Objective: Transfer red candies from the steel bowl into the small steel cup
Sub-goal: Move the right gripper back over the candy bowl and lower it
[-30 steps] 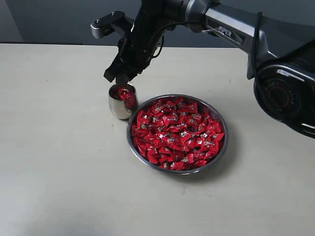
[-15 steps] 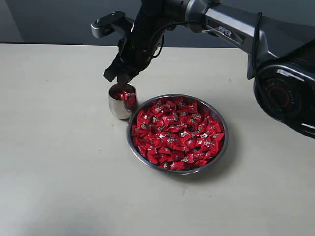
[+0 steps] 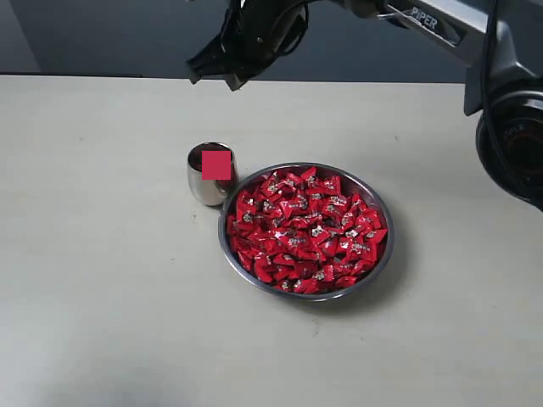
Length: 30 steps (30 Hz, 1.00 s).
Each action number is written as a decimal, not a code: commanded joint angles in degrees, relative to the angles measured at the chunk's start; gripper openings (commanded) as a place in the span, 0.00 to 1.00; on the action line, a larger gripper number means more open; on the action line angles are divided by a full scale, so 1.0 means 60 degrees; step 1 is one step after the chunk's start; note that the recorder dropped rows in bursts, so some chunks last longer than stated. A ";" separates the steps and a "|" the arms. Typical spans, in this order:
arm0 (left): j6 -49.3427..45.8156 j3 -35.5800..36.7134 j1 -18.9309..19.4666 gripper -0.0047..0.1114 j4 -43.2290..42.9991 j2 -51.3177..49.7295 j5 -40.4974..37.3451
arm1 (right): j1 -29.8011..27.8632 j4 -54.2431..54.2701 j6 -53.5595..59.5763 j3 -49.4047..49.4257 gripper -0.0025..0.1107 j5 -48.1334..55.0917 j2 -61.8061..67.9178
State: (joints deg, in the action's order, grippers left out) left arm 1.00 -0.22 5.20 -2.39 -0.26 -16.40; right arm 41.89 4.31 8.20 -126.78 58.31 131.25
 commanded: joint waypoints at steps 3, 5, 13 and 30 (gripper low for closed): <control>0.0024 0.0036 -0.0074 0.04 -0.0006 0.0043 0.0017 | -0.0242 -0.0239 -0.0299 -0.0056 0.02 -0.0287 -0.0352; 0.0024 0.0036 -0.0074 0.04 -0.0006 0.0043 0.0017 | -0.0242 -0.0239 -0.0438 -0.0056 0.02 -0.0465 -0.0451; 0.0024 0.0036 -0.0074 0.04 -0.0006 0.0043 0.0017 | -0.0242 -0.0892 -0.0866 0.0419 0.02 -0.0336 -0.0664; 0.0024 0.0036 -0.0074 0.04 -0.0006 0.0043 0.0017 | -0.1098 -0.0451 -0.0338 0.7302 0.02 -0.3644 -0.3944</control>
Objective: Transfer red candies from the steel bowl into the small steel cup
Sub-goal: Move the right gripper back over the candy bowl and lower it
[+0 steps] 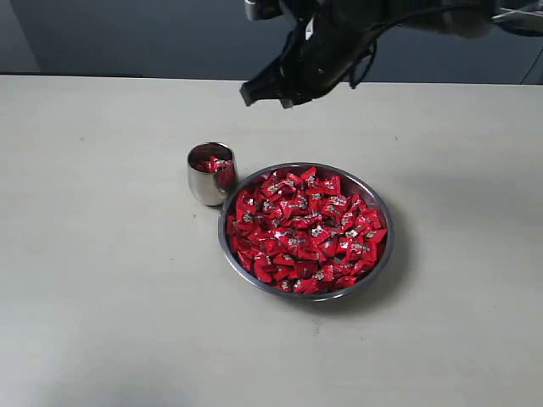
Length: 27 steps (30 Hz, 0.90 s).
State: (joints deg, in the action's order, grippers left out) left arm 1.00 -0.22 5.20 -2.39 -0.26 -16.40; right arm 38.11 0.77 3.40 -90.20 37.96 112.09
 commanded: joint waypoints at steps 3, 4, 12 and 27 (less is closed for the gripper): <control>0.0024 0.0036 -0.0074 0.04 -0.0006 0.0043 0.0017 | -0.0830 0.0891 0.1167 0.2224 0.02 -0.0442 -0.1282; 0.0024 0.0036 -0.0074 0.04 -0.0006 0.0043 0.0017 | -0.0906 0.1117 0.1437 0.2526 0.02 -0.0560 -0.1462; 0.0024 0.0036 -0.0074 0.04 -0.0006 0.0043 0.0017 | -0.1285 0.1862 0.2615 0.3860 0.02 -0.0417 -0.1966; 0.0024 0.0036 -0.0074 0.04 -0.0006 0.0043 0.0017 | -0.1295 0.2782 0.3212 0.4144 0.02 -0.0079 -0.1966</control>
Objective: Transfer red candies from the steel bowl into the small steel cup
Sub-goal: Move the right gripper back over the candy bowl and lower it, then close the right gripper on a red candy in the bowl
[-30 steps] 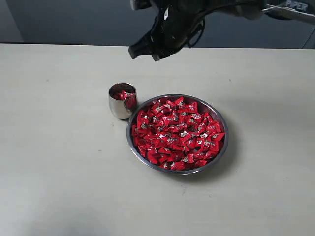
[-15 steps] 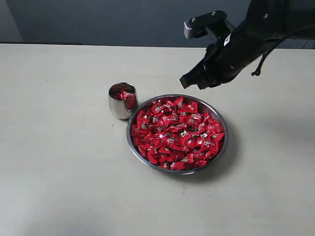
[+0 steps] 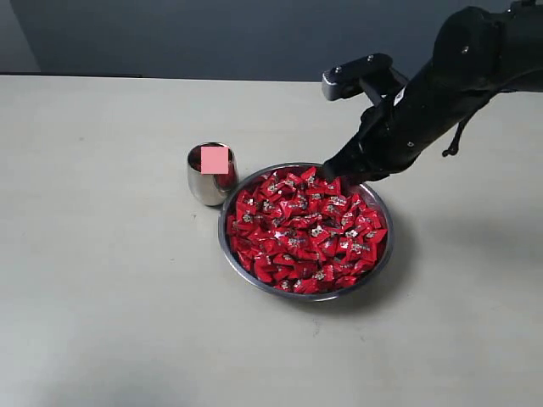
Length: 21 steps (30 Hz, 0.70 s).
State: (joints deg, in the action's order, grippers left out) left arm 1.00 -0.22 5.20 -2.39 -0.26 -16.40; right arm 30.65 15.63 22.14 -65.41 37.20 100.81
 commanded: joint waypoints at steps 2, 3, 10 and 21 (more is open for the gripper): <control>0.0024 0.0036 -0.0074 0.04 -0.0006 0.0043 0.0017 | -0.0032 0.0379 0.0088 0.0013 0.02 0.0007 -0.0085; 0.0024 0.0036 -0.0074 0.04 -0.0006 0.0043 0.0017 | -0.0032 0.0484 0.0088 0.0013 0.02 -0.0009 -0.0085; 0.0024 0.0036 -0.0074 0.04 -0.0006 0.0043 0.0017 | -0.0032 0.1593 0.1207 -0.0005 0.02 -0.0254 0.0286; 0.0024 0.0036 -0.0074 0.04 -0.0006 0.0043 0.0017 | 0.0455 0.2000 0.1591 -0.1165 0.02 0.0047 0.1676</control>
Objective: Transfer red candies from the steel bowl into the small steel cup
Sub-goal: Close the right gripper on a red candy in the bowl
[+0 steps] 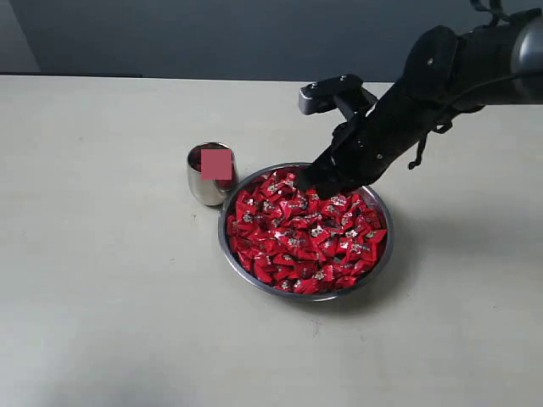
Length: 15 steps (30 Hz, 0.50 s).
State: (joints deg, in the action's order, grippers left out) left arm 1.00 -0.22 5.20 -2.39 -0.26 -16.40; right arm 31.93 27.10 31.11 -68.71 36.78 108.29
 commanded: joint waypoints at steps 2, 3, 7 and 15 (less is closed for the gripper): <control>0.0024 0.0036 -0.0074 0.04 -0.0006 0.0043 0.0017 | 0.0369 0.0036 0.0097 -0.0980 0.02 0.0251 0.0674; 0.0024 0.0036 -0.0074 0.04 -0.0006 0.0043 0.0017 | 0.0400 -0.0001 0.0074 -0.1192 0.02 0.0402 0.0811; 0.0024 0.0036 -0.0074 0.04 -0.0006 0.0043 0.0017 | 0.0400 -0.0349 0.0030 -0.2022 0.02 0.1352 0.1368; 0.0024 0.0036 -0.0074 0.04 -0.0006 0.0043 0.0017 | 0.0802 -0.2335 0.0030 -0.3574 0.02 0.2719 0.1900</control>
State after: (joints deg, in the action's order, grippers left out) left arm 1.00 -0.22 5.20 -2.39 -0.26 -16.40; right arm 35.68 17.37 31.01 -87.81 51.29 119.57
